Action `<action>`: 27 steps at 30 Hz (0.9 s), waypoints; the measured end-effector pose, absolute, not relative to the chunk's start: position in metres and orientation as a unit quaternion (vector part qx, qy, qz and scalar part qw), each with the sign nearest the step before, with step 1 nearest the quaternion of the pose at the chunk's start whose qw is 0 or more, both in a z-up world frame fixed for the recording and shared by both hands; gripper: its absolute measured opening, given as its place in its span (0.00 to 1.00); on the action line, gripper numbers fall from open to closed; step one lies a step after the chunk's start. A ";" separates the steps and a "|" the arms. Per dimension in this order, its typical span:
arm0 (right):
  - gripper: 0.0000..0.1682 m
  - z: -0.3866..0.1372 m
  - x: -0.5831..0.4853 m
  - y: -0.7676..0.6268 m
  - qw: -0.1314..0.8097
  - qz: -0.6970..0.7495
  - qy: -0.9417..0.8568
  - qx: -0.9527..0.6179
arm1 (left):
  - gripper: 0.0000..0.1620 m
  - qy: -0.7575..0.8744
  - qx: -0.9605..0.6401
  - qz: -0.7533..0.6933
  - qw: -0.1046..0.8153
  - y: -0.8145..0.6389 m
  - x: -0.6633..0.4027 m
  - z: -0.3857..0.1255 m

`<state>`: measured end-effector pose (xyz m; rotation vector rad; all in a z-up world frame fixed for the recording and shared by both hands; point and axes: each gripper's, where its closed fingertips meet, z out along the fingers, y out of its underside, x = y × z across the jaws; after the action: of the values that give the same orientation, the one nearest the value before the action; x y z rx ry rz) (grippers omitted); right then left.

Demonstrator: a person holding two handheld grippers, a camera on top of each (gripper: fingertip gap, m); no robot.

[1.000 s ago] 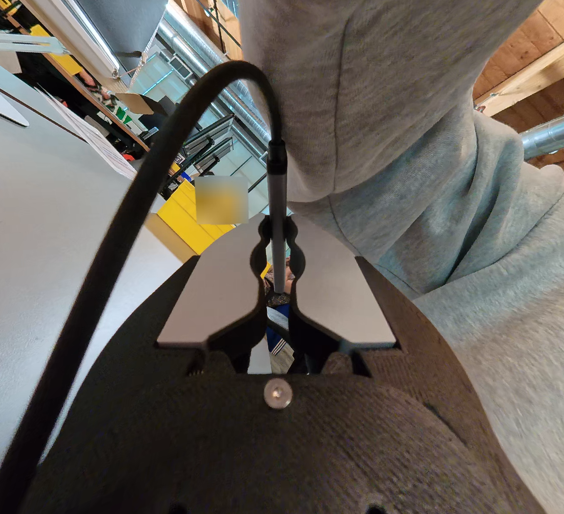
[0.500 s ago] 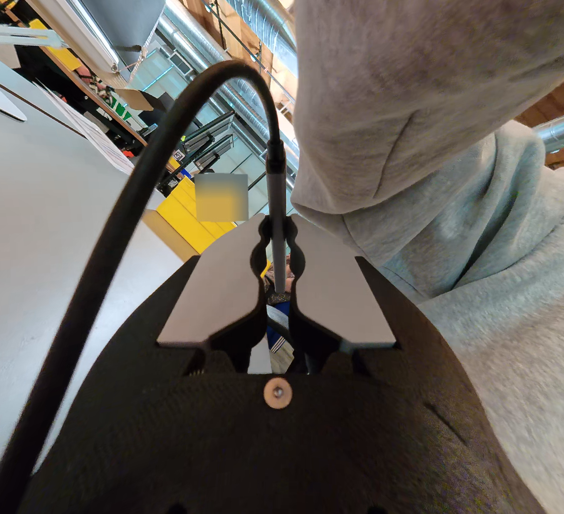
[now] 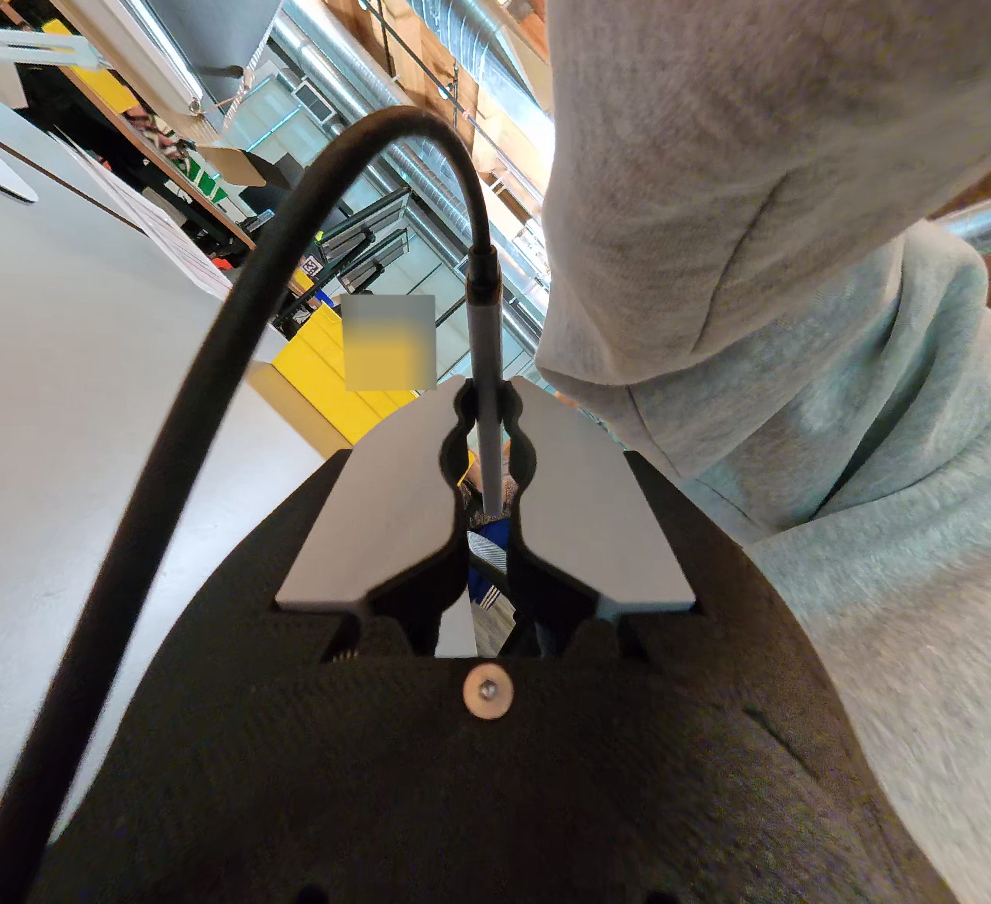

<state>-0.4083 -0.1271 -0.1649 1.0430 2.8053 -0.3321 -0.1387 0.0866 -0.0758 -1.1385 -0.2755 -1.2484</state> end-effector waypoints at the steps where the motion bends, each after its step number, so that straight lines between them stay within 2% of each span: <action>1: 0.04 -0.153 -0.410 -0.129 0.069 -0.136 0.925 0.348 | 0.05 -0.121 -0.503 -0.551 0.655 0.087 -0.139 -0.076; 13: 0.03 -0.001 -0.406 -0.122 0.246 -0.443 0.754 0.418 | 0.05 -0.119 -0.511 -0.548 0.651 0.090 -0.135 -0.078; 20: 0.03 0.071 -0.374 -0.083 0.259 -0.572 0.684 0.372 | 0.04 -0.117 -0.513 -0.549 0.649 0.091 -0.134 -0.079; 27: 0.03 0.156 -0.331 0.021 0.150 -0.726 0.577 0.344 | 0.05 -0.117 -0.501 -0.556 0.653 0.087 -0.137 -0.075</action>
<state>-0.3315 0.0207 0.1562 0.9870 1.6579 -2.0844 -0.1372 0.0872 -0.0754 -1.1373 -0.2645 -1.2606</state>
